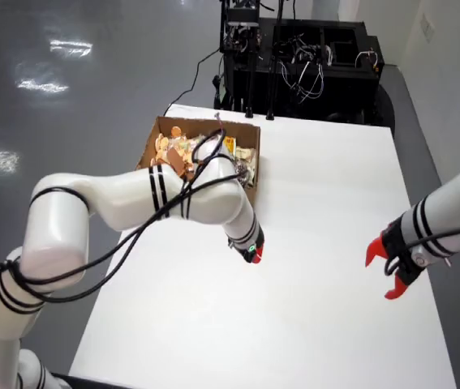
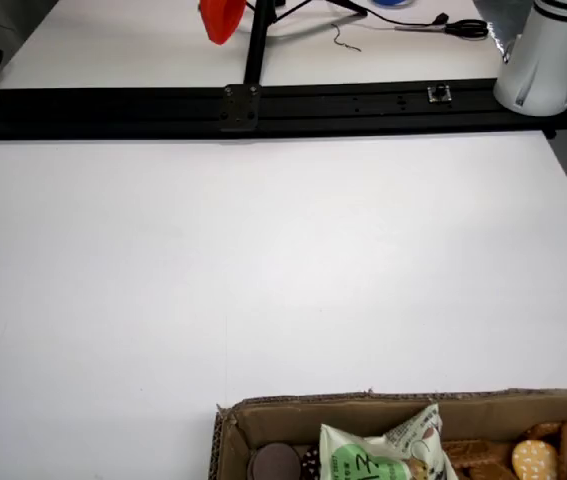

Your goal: Grasp a snack and put it in the bin.

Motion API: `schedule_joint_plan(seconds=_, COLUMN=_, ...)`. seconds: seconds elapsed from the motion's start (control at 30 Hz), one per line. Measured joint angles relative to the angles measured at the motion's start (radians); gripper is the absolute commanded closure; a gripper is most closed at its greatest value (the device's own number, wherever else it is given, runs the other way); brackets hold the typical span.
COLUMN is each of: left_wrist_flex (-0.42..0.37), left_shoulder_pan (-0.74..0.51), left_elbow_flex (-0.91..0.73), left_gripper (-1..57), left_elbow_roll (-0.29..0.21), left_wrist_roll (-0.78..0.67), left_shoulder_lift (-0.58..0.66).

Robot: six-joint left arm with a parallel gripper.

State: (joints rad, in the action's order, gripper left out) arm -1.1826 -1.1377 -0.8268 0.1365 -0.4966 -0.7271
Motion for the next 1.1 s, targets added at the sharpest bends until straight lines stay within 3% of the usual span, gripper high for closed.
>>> schedule_joint_plan(seconds=1.1, left_wrist_flex=0.000, left_shoulder_pan=-0.019, left_elbow_flex=0.000, left_gripper=56.1, left_elbow_roll=0.000, left_wrist_roll=0.000, left_shoulder_lift=0.000)
